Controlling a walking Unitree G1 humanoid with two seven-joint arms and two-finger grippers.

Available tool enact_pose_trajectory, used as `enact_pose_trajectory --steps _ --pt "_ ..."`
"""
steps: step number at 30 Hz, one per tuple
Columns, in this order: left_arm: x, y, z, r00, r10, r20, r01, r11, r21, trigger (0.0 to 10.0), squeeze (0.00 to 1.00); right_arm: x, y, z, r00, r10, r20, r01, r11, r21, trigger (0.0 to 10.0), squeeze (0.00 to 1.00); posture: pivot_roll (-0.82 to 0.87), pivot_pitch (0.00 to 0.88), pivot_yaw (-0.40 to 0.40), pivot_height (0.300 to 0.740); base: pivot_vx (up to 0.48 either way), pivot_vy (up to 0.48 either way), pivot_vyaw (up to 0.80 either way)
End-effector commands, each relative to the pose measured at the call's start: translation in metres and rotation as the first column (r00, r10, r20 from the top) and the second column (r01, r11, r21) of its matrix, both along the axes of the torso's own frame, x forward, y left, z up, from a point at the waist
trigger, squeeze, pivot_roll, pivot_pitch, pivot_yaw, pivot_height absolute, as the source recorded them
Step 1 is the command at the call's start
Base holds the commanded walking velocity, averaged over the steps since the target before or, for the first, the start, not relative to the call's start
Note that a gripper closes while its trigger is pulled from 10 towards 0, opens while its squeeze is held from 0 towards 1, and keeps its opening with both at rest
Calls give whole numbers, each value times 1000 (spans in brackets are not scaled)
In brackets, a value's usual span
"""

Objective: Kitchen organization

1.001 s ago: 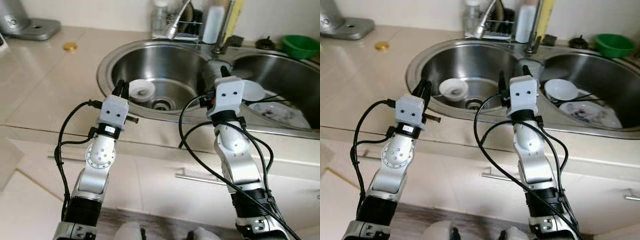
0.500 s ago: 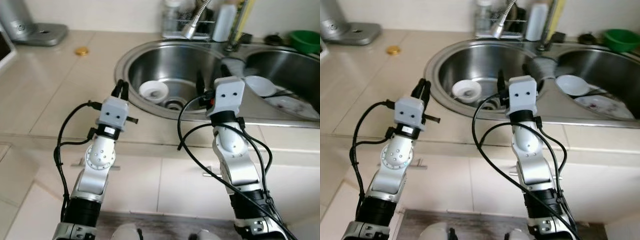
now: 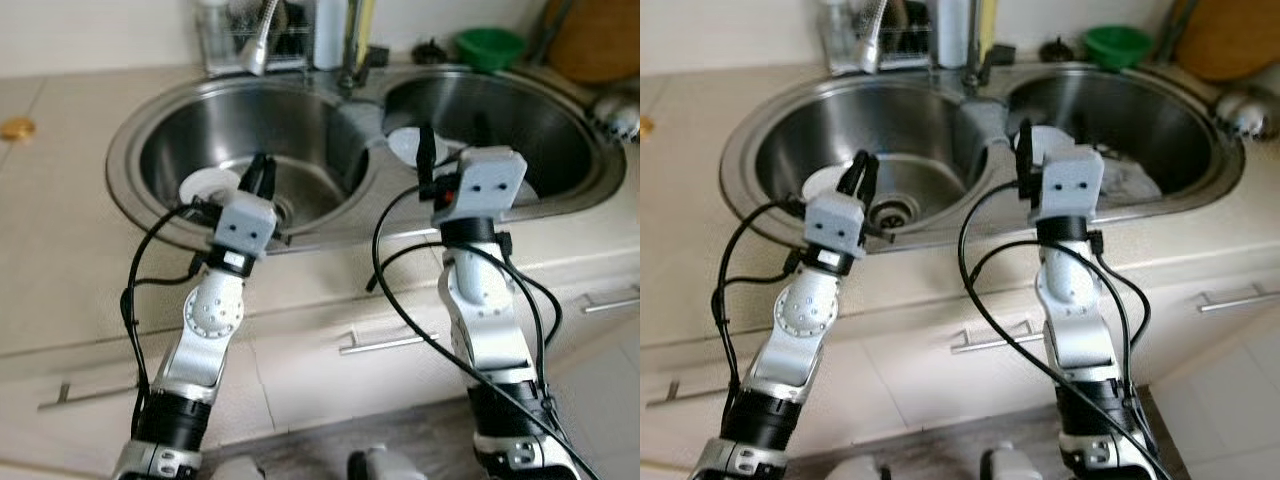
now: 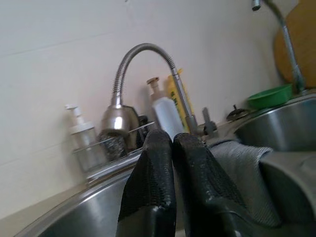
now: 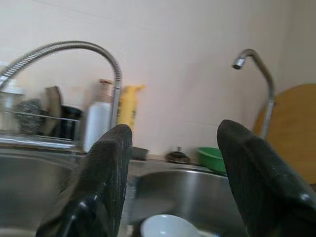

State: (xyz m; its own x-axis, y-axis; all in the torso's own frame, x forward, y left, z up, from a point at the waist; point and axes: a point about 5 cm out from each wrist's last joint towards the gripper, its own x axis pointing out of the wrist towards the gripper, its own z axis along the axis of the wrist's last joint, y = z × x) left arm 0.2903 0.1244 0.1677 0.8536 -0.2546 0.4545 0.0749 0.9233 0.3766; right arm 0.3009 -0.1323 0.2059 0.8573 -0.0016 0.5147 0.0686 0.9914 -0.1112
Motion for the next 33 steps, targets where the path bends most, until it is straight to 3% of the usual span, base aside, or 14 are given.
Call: enact_pose_trajectory --steps 1,6,21,33 --pt "0 1 -2 1000 3 -5 -3 1000 8 10000 0 -4 0 6 999 3 37 -4 1000 21 10000 0 163 0 -27 740 0 0 -800" --pt "0 -1 0 1000 -1 13 1 1000 18 10000 0 -4 0 2 1000 4 30 -4 1000 17 10000 0 159 0 -27 740 0 -58 -800" --pt "-3 -5 5 998 -21 60 20 1000 22 10000 0 -5 1 0 999 5 32 -5 1000 16 10000 0 156 0 -25 740 0 -478 -800" --pt "-3 -6 2 999 -33 39 33 999 -13 10000 0 -6 3 -2 1000 8 30 -9 1000 14 10000 0 155 0 -23 740 0 0 -800"
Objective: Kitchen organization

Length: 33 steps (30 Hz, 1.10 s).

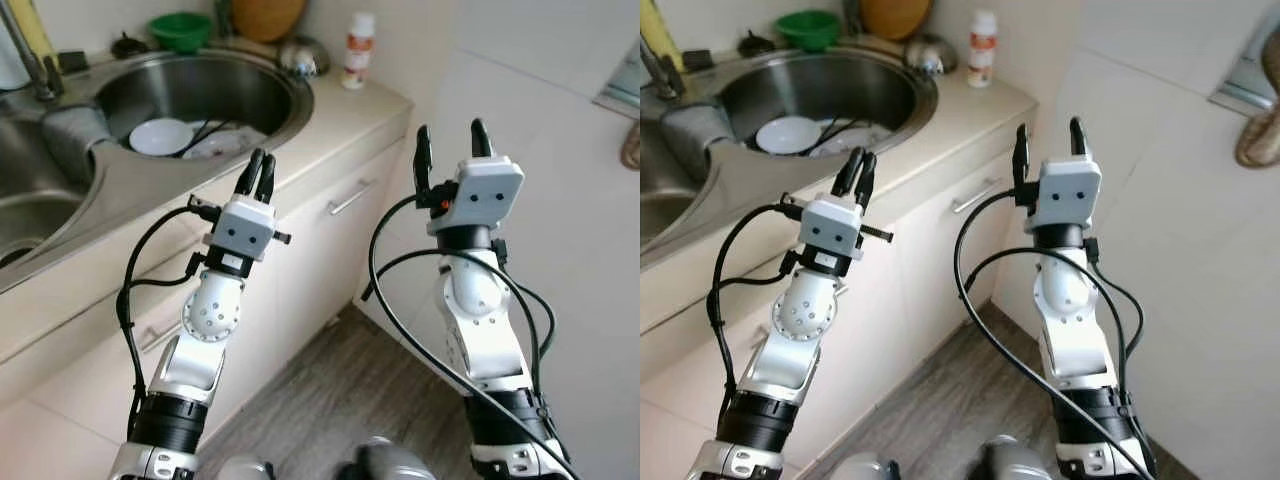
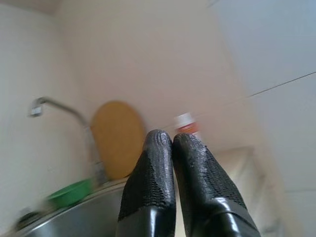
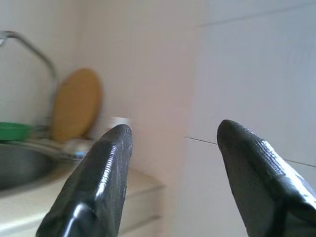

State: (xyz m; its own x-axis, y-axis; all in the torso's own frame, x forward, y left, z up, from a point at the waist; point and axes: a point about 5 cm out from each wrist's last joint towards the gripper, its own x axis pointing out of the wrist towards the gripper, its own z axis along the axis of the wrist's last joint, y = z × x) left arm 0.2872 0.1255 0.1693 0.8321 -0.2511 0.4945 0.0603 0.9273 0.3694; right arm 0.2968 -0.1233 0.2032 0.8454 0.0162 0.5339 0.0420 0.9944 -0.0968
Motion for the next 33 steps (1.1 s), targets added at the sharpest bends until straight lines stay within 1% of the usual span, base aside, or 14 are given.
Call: enact_pose_trajectory --steps 1,3,12,13,17,20,22,26,27,33 --pt "0 -7 -1 999 -31 -12 31 999 -8 10000 0 -1 -6 0 1000 -21 7 21 1000 1 10000 0 155 0 -23 740 0 0 -800" --pt "2 -5 -2 999 -28 -36 27 999 -38 10000 0 -2 -6 0 1000 -22 5 22 1000 2 10000 0 156 0 -23 740 0 341 -800" --pt "2 -5 -2 999 -33 -37 32 999 -40 10000 0 -2 -8 -2 1000 -28 1 28 1000 5 10000 0 154 0 -22 740 0 465 -800" --pt "2 -5 -2 999 -35 -34 34 999 -21 10000 0 -2 -8 -2 1000 -29 0 29 1000 5 10000 0 154 0 -23 740 0 0 -800" --pt "1 -6 -2 999 -33 -27 32 999 -13 10000 0 -1 -8 -3 999 -31 -5 31 1000 2 10000 0 153 0 -23 740 0 0 -800" --pt "2 -6 -5 999 -28 -46 28 1000 -4 10000 0 -1 -9 -3 999 -34 -8 34 999 0 10000 0 151 0 -22 740 0 0 -800" --pt "3 -6 -6 998 -23 -54 24 1000 9 10000 0 -1 -9 -3 999 -38 -8 38 999 -1 10000 0 151 0 -22 740 0 -480 -800" --pt "3 -6 -6 998 -24 -52 25 1000 2 10000 0 -1 -9 -3 999 -39 -9 39 999 0 10000 0 151 0 -22 740 0 -480 -800" --pt "3 -5 -6 999 -20 -51 20 1000 -7 10000 0 -1 -9 -4 999 -40 -9 40 999 0 10000 0 151 0 -22 740 0 0 -800" --pt "4 -5 -7 998 -14 -62 14 1000 9 10000 0 0 -9 -4 999 -41 -13 41 999 3 10000 0 151 0 -22 740 0 -46 -800"
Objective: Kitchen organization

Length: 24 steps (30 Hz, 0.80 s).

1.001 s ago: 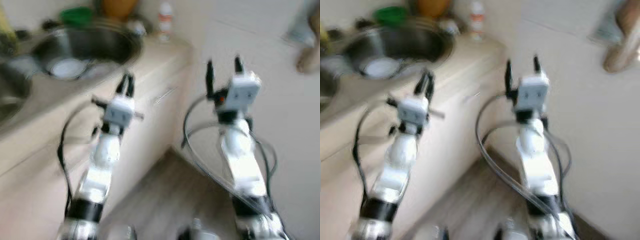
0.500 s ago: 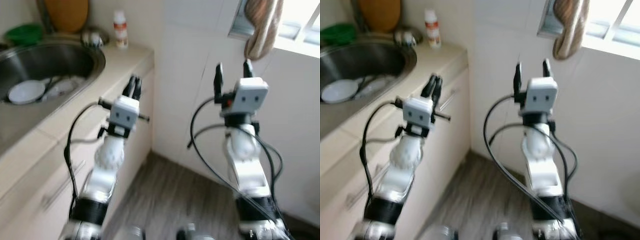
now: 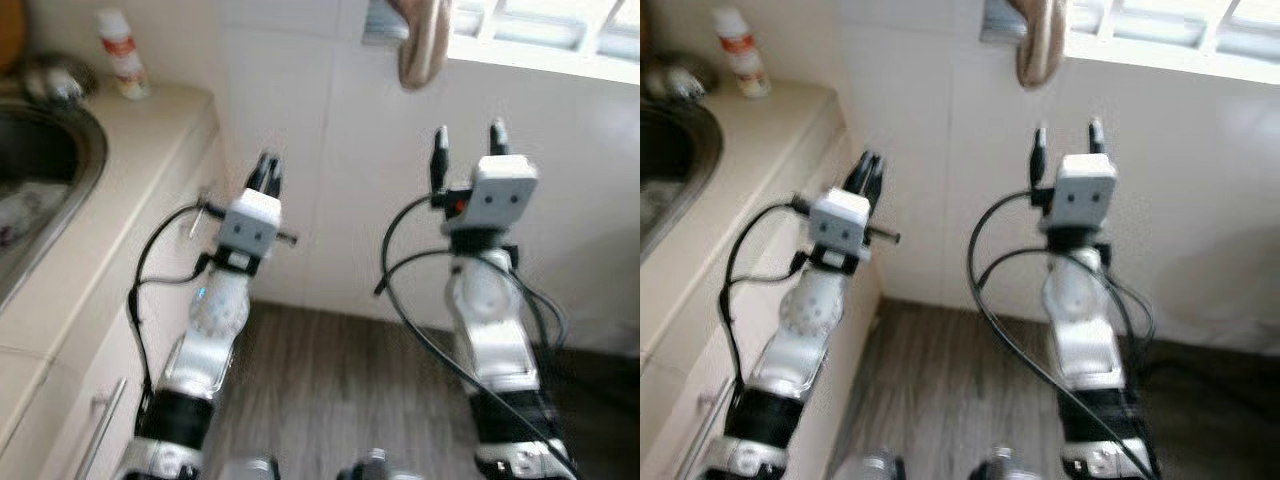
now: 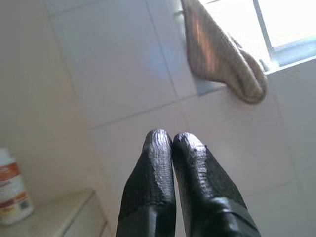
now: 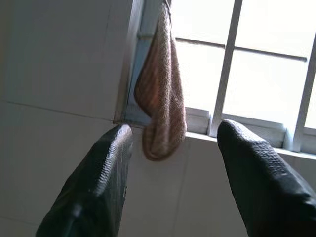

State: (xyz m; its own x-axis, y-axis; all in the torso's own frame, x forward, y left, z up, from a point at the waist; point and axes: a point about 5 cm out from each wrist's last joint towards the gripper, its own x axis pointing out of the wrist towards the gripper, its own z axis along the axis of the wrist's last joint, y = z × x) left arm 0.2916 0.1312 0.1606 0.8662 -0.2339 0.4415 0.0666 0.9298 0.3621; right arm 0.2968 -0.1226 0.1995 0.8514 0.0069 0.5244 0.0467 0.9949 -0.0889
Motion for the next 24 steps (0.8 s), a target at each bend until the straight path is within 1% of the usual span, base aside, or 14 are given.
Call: enact_pose_trajectory --steps 1,7,14,21,24 --pt "0 -11 1 1000 -30 -2 31 999 18 10000 0 0 -10 -1 999 -35 -2 35 999 -5 10000 0 151 0 -21 740 0 -480 -800" --pt "1 -11 0 1000 -26 -6 26 999 31 10000 0 0 -9 -1 999 -37 -2 37 999 -5 10000 0 153 0 -20 740 0 -480 -800" --pt "0 -11 0 999 -33 -6 33 999 27 10000 0 0 -8 -2 999 -36 -6 36 999 -8 10000 0 154 0 -20 740 0 -480 -800" --pt "-1 -11 0 999 -38 -2 38 999 17 10000 0 1 -8 -3 999 -43 -14 43 999 -20 10000 0 154 0 -19 740 0 0 -756" --pt "0 -11 0 999 -38 -5 38 999 18 10000 0 2 -7 -4 998 -51 -23 51 998 -30 10000 0 155 0 -19 740 0 0 0"
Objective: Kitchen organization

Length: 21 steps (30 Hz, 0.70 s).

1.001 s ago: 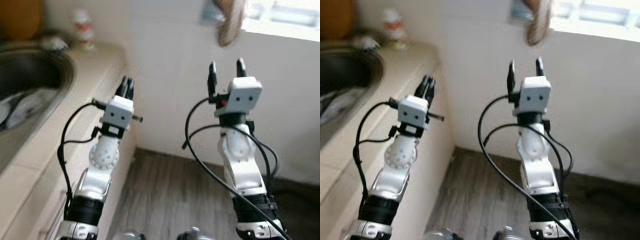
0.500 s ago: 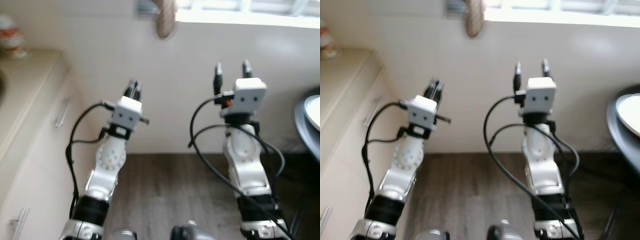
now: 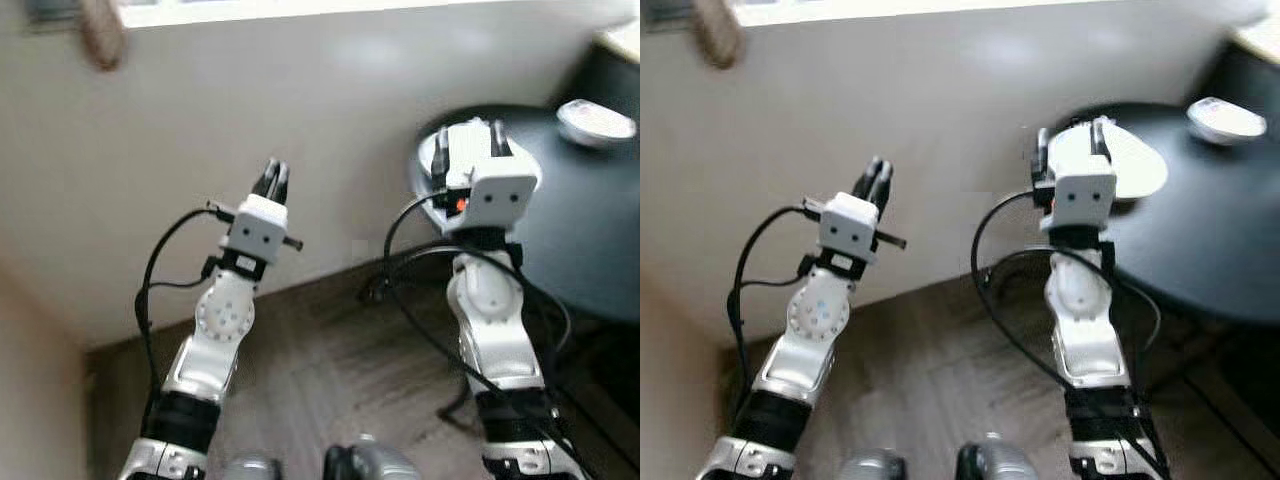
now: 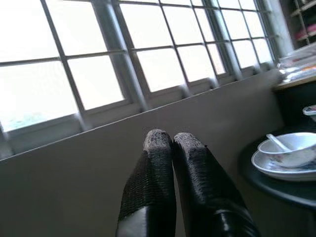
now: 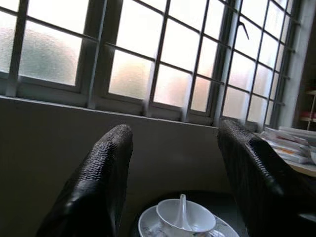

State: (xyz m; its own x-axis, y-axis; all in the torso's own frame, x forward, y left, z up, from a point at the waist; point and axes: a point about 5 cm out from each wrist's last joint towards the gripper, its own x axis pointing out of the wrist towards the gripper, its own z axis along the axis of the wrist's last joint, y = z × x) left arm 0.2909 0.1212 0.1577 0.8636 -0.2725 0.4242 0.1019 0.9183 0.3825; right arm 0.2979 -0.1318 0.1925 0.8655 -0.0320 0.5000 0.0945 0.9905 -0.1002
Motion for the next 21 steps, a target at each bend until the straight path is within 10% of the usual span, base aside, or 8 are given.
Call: enact_pose_trajectory --steps 1,21 --pt "0 -1 2 1000 -5 9 5 1000 -5 10000 0 1 2 3 1000 0 4 0 1000 -20 10000 0 155 0 -19 740 0 0 0" --pt "3 0 0 1000 9 -7 -10 1000 -2 10000 0 4 -3 -2 999 -26 -35 26 1000 13 10000 0 147 0 -19 740 264 0 -64"
